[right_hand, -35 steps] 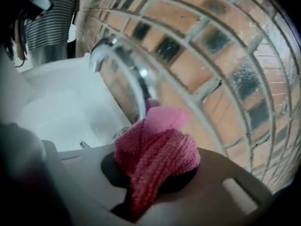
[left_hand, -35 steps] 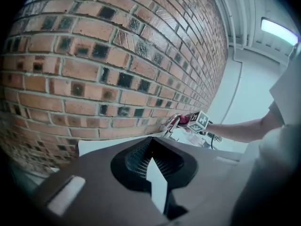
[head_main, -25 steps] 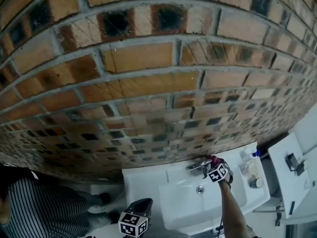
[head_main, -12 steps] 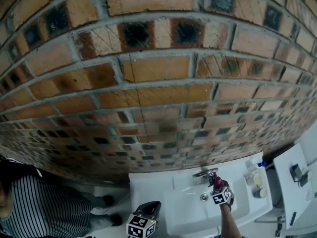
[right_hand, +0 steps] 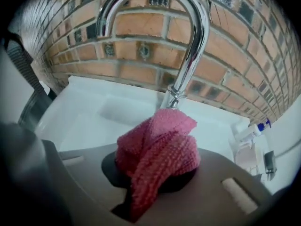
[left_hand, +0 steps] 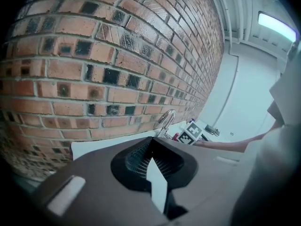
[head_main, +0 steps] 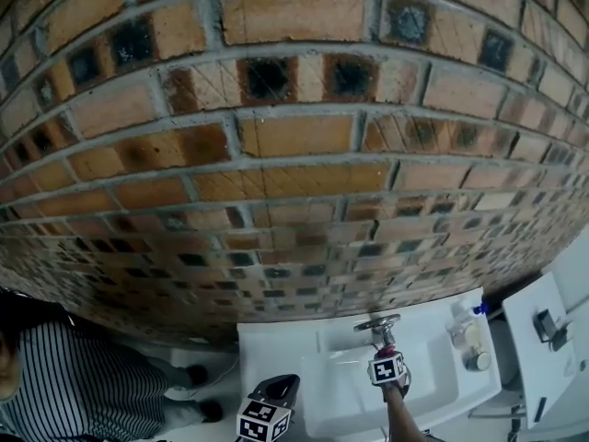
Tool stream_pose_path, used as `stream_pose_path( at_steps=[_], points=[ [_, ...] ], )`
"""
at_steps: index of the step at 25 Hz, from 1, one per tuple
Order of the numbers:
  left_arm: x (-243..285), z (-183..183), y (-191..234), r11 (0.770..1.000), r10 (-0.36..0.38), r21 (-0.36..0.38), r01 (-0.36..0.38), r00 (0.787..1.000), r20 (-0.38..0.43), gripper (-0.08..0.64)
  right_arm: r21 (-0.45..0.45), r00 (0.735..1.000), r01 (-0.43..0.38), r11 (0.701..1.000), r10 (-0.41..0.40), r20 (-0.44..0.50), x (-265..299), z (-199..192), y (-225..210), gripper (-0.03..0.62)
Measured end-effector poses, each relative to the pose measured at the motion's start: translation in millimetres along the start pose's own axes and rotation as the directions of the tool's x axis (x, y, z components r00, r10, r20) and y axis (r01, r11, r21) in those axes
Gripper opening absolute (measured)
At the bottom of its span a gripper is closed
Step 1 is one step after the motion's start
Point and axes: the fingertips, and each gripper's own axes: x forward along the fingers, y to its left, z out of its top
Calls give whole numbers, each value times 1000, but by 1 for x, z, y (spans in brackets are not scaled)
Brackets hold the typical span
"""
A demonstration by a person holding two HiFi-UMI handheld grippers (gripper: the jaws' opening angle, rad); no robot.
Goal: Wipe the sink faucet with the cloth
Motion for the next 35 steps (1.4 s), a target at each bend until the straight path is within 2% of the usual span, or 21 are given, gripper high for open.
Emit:
stream_pose_path(
  at_steps=[2, 4, 6, 8, 9, 11, 14, 15, 17, 18, 20, 22, 24, 25, 27, 28, 29, 30, 33, 34, 35],
  points=[
    [1, -1, -2, 1000, -5, 1, 5, 1000, -3, 12, 91, 995, -96, 991, 98, -18, -13, 2, 13, 51],
    [3, -1, -4, 1000, -11, 7, 11, 1000, -5, 12, 134, 982, -187, 973, 183, 39, -33, 11, 20, 51],
    [4, -1, -5, 1000, -15, 11, 15, 1000, -8, 12, 137, 946, -262, 955, 226, 231, -61, 41, 19, 51],
    [4, 0, -5, 1000, -16, 12, 16, 1000, -9, 12, 128, 893, -275, 953, 203, 401, -83, 80, 9, 52],
    [5, 1, -4, 1000, -15, 12, 15, 1000, -8, 12, 110, 888, -232, 966, 165, 428, -84, 95, 2, 51],
    [4, 1, -3, 1000, -13, 11, 13, 1000, -4, 12, 15, 892, -115, 993, 97, 442, -79, 118, -4, 52],
    [0, 3, -5, 1000, -7, 18, 7, 1000, 5, 12, -150, 886, 31, 988, 42, 461, -78, 131, 8, 52],
    [-2, 3, -2, 1000, 0, 21, 0, 1000, 6, 12, -213, 885, 103, 972, 9, 465, -77, 130, 13, 52],
    [-5, 3, 4, 1000, 12, 18, -12, 1000, 8, 12, -357, 880, 257, 898, -64, 471, -74, 126, 26, 52],
    [-6, 2, 6, 1000, 14, 12, -14, 1000, 8, 12, -404, 877, 299, 865, -82, 473, -73, 123, 35, 52],
    [-6, 1, 7, 1000, 13, 3, -13, 1000, 7, 12, -454, 881, 302, 838, -64, 469, -76, 115, 50, 53],
    [-2, -1, 5, 1000, 5, 4, -5, 1000, -3, 12, -536, 879, 278, 797, 14, 476, -86, 110, 68, 55],
    [6, -3, 1, 1000, -10, 13, 10, 1000, -20, 12, -586, 841, 287, 758, 93, 533, -115, 121, 84, 54],
    [10, -4, -3, 1000, -20, 17, 20, 999, -28, 12, -566, 811, 318, 761, 91, 578, -134, 131, 84, 54],
    [13, -7, -12, 999, -39, 21, 40, 998, -40, 12, -465, 766, 366, 806, 23, 643, -164, 154, 62, 55],
    [13, -8, -15, 999, -45, 23, 46, 998, -44, 12, -424, 768, 365, 828, -11, 640, -167, 164, 48, 55],
    [14, -8, -17, 998, -49, 27, 50, 998, -46, 12, -406, 784, 361, 840, -38, 620, -161, 172, 33, 55],
    [15, -9, -18, 998, -51, 30, 52, 998, -48, 12, -397, 794, 374, 838, -68, 604, -153, 180, 19, 58],
    [17, -11, -20, 998, -52, 39, 54, 997, -54, 12, -307, 762, 506, 806, -252, 597, -138, 182, -42, 54],
    [16, -13, -21, 998, -51, 40, 53, 997, -56, 12, -258, 773, 516, 817, -314, 551, -131, 169, -68, 54],
    [15, -14, -20, 998, -48, 40, 50, 997, -58, 12, -209, 800, 494, 844, -346, 491, -120, 154, -89, 54]
  ],
)
